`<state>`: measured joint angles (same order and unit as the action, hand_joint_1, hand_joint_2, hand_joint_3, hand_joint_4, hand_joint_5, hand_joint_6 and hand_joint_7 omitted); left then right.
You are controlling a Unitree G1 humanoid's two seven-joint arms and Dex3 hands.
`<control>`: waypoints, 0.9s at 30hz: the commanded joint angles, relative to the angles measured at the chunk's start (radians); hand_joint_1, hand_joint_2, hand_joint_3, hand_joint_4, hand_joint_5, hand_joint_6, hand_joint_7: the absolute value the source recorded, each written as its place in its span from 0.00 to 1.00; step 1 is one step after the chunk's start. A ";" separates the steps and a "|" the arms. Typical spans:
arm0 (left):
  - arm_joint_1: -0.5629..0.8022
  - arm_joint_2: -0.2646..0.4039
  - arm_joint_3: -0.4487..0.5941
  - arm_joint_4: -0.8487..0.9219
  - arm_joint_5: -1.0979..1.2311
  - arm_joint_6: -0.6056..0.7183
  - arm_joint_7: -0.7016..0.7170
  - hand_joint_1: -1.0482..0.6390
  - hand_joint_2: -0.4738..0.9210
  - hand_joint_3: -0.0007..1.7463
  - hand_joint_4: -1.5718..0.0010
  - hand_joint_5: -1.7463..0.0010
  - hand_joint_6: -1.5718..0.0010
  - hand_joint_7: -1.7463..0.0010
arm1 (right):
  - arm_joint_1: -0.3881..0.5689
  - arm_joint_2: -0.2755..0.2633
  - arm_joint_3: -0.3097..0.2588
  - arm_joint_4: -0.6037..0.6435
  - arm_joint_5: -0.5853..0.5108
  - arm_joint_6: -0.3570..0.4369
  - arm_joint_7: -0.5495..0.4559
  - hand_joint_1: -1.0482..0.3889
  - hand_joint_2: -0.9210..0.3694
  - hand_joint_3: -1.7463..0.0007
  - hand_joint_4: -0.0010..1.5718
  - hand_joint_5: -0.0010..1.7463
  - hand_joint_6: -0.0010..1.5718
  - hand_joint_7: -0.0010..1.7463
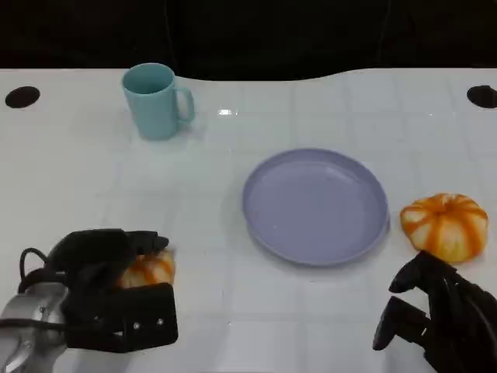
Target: Grasp the bread from the table and place it into the plate.
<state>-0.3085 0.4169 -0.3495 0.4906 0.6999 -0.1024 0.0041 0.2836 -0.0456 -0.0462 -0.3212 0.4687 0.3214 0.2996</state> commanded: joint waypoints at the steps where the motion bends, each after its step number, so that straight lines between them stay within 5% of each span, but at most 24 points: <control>1: -0.027 0.006 -0.051 0.118 0.079 -0.010 0.152 0.50 1.00 0.18 0.47 0.26 0.28 0.92 | -0.002 -0.014 -0.013 -0.004 0.002 -0.005 0.002 0.35 0.00 0.74 0.40 1.00 0.28 0.97; 2: -0.035 0.007 -0.064 0.142 0.098 -0.022 0.202 0.49 1.00 0.14 0.47 0.11 0.40 0.52 | -0.002 -0.013 -0.014 -0.004 0.003 -0.004 0.002 0.35 0.00 0.74 0.40 1.00 0.28 0.97; 3: -0.042 0.008 -0.073 0.162 0.110 -0.031 0.239 0.49 1.00 0.12 0.46 0.05 0.50 0.28 | -0.003 -0.013 -0.014 -0.004 0.003 -0.004 0.001 0.35 0.00 0.74 0.40 1.00 0.28 0.97; 5: -0.058 0.005 -0.087 0.209 0.117 -0.055 0.292 0.49 1.00 0.14 0.46 0.01 0.59 0.06 | -0.002 -0.010 -0.014 -0.004 0.006 -0.004 0.001 0.35 0.00 0.74 0.40 1.00 0.28 0.97; 27: -0.121 0.005 -0.094 0.263 0.090 -0.168 0.475 0.52 0.97 0.23 0.46 0.00 0.64 0.00 | -0.006 -0.009 -0.014 0.001 0.001 -0.004 -0.004 0.35 0.00 0.75 0.41 1.00 0.28 0.97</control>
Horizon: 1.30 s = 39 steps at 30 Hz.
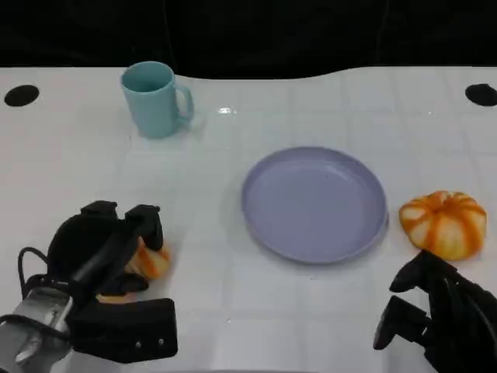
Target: Grasp the bread from the table and place it into the plate.
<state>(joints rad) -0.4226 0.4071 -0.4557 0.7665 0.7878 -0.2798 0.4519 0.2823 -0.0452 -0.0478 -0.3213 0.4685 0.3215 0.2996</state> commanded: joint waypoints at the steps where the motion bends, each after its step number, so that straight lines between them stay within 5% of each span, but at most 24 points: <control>1: -0.007 0.015 0.013 -0.015 0.003 0.009 0.029 0.52 0.97 0.23 0.46 0.00 0.64 0.00 | -0.005 -0.009 -0.013 0.001 0.001 -0.003 -0.005 0.35 0.00 0.75 0.40 1.00 0.28 0.97; 11: -0.008 0.038 0.077 -0.234 -0.048 0.055 -0.128 0.54 0.95 0.17 0.47 0.00 0.62 0.00 | -0.010 -0.003 -0.015 0.009 0.005 -0.001 -0.007 0.35 0.00 0.75 0.41 1.00 0.29 0.97; 23: -0.042 0.023 0.109 -0.296 -0.086 0.025 -0.214 0.55 0.93 0.18 0.47 0.00 0.60 0.00 | -0.007 -0.005 -0.018 0.018 0.004 -0.009 0.000 0.36 0.00 0.75 0.42 1.00 0.30 0.97; 25: -0.059 0.006 0.119 -0.280 -0.130 -0.012 -0.234 0.53 0.94 0.25 0.46 0.00 0.59 0.00 | -0.009 -0.005 -0.022 0.024 0.011 -0.011 0.007 0.35 0.00 0.76 0.41 1.00 0.29 0.96; 29: -0.086 -0.025 0.124 -0.253 -0.173 -0.042 -0.254 0.51 0.81 0.51 0.45 0.00 0.56 0.00 | -0.008 -0.005 -0.023 0.024 0.004 -0.013 0.006 0.35 0.00 0.76 0.41 1.00 0.29 0.96; 39: -0.136 -0.079 0.113 -0.227 -0.164 -0.064 -0.240 0.52 0.75 0.53 0.45 0.00 0.58 0.00 | -0.004 -0.009 -0.024 0.021 0.006 -0.006 0.010 0.36 0.00 0.75 0.41 1.00 0.27 0.97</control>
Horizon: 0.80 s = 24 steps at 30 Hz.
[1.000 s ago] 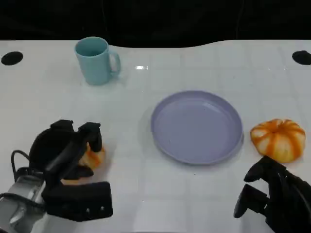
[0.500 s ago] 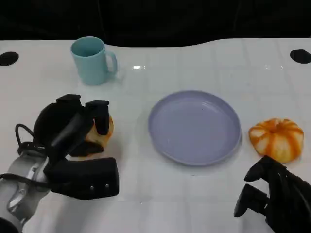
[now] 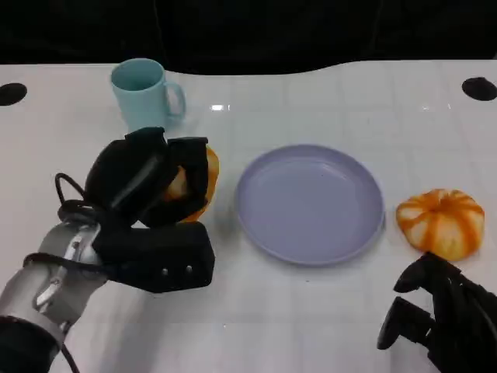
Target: Grasp the bread from the table and place it into the plate.
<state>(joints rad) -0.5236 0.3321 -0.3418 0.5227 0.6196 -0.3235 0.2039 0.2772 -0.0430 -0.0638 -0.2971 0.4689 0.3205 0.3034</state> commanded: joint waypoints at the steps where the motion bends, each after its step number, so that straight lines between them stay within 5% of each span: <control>1: -0.035 -0.005 0.000 0.019 0.006 -0.022 0.008 0.52 0.75 0.52 0.45 0.00 0.58 0.00 | 0.002 -0.011 -0.008 -0.003 0.005 -0.005 0.006 0.36 0.00 0.75 0.41 1.00 0.27 0.97; 24: -0.234 -0.149 -0.080 0.275 0.032 -0.166 0.066 0.56 0.70 0.64 0.43 0.00 0.58 0.00 | 0.007 -0.002 -0.003 -0.001 -0.001 -0.015 0.015 0.36 0.00 0.75 0.41 1.00 0.28 0.97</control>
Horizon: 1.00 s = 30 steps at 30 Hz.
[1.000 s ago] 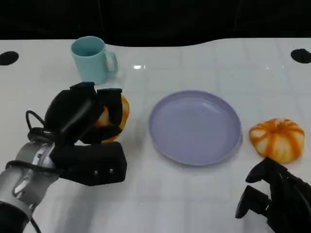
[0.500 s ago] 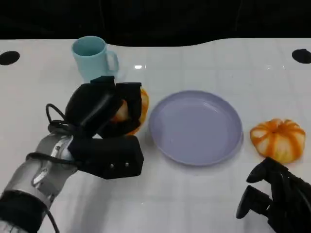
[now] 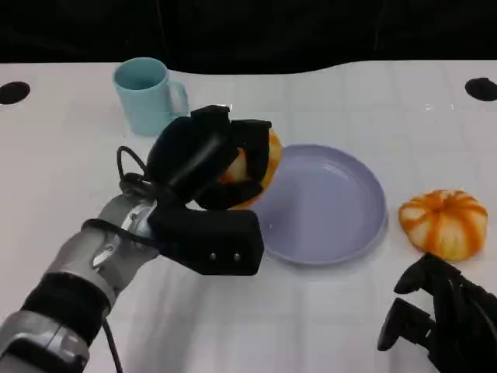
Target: Grasp the bread from the table and place it into the plate.
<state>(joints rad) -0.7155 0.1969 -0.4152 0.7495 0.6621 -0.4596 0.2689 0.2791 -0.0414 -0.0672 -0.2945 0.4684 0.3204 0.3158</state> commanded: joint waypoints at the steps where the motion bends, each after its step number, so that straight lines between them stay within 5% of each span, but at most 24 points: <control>1: -0.053 -0.022 -0.012 0.069 -0.006 -0.038 0.010 0.56 0.69 0.66 0.43 0.00 0.57 0.00 | 0.005 -0.003 0.003 -0.004 -0.003 -0.017 0.002 0.36 0.00 0.75 0.41 1.00 0.28 0.97; 12: -0.131 -0.088 -0.050 0.183 0.007 -0.051 0.018 0.55 0.68 0.69 0.43 0.00 0.57 0.00 | 0.017 0.004 0.014 -0.020 -0.015 -0.022 -0.009 0.36 0.00 0.76 0.41 1.00 0.27 0.97; 28: -0.143 -0.091 -0.056 0.207 0.004 -0.059 0.027 0.55 0.67 0.70 0.44 0.00 0.57 0.00 | 0.018 0.003 0.016 -0.019 -0.013 -0.026 -0.010 0.36 0.00 0.75 0.41 1.00 0.27 0.97; 30: -0.187 -0.150 -0.076 0.275 0.010 -0.044 0.013 0.54 0.68 0.70 0.43 0.00 0.56 0.00 | 0.023 -0.002 0.016 -0.020 -0.008 -0.026 0.000 0.36 0.00 0.75 0.40 1.00 0.27 0.97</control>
<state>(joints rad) -0.8497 0.0891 -0.4710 0.9671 0.6629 -0.5116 0.2858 0.2921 -0.0337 -0.0435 -0.3020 0.4549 0.3046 0.3122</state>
